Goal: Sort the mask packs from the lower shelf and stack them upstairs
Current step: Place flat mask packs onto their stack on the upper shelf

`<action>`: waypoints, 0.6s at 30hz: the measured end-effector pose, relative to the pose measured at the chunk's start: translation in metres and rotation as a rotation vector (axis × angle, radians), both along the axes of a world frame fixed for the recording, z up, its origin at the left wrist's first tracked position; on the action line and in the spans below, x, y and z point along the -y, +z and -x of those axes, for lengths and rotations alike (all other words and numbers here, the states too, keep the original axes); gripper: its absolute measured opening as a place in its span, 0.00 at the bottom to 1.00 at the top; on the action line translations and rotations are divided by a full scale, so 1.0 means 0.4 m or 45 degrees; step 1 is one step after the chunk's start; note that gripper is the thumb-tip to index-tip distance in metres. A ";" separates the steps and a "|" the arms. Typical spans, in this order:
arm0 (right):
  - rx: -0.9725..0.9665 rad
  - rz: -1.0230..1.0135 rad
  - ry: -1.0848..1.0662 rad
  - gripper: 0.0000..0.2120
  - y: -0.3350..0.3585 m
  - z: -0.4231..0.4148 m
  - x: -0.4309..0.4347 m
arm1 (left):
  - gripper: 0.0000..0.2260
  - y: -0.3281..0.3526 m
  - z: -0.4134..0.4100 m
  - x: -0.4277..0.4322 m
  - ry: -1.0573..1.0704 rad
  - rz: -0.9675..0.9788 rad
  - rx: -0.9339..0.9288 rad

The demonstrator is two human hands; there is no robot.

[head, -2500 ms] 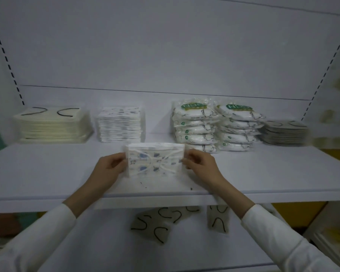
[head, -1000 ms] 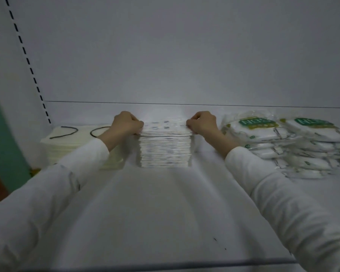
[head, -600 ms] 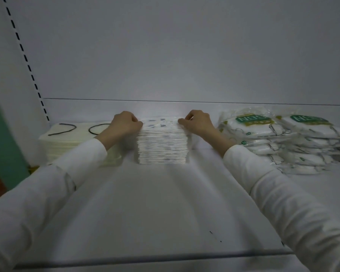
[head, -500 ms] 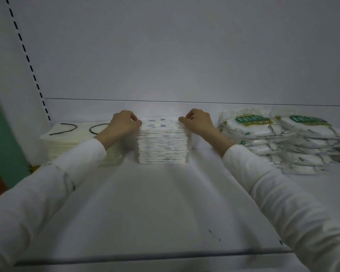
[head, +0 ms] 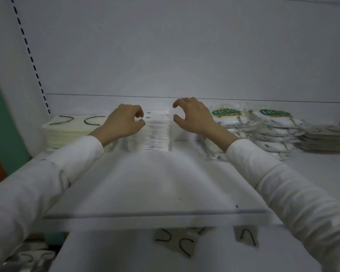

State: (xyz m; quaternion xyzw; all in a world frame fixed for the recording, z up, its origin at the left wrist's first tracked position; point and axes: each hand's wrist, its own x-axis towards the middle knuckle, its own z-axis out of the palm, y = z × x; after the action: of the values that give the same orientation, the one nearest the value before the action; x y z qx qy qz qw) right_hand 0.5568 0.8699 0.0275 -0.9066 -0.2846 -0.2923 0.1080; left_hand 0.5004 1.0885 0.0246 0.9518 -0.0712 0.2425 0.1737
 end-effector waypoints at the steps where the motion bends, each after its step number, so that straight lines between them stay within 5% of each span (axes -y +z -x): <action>1: 0.017 0.020 0.012 0.18 0.001 0.026 0.026 | 0.11 -0.002 0.026 0.027 0.000 0.002 0.000; 14: 0.131 0.013 0.305 0.15 -0.201 0.440 0.480 | 0.06 -0.198 0.443 0.478 -0.221 0.484 0.114; 18: 0.119 0.035 0.479 0.11 -0.324 0.520 0.590 | 0.04 -0.358 0.559 0.529 -0.331 0.579 -0.007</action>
State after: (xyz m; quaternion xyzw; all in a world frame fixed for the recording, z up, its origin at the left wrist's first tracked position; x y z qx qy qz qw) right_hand 0.3489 0.6337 -0.1021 -0.8242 -0.4578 -0.3047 0.1350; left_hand 0.2768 0.8767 -0.1186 0.8717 -0.1363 0.2254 0.4132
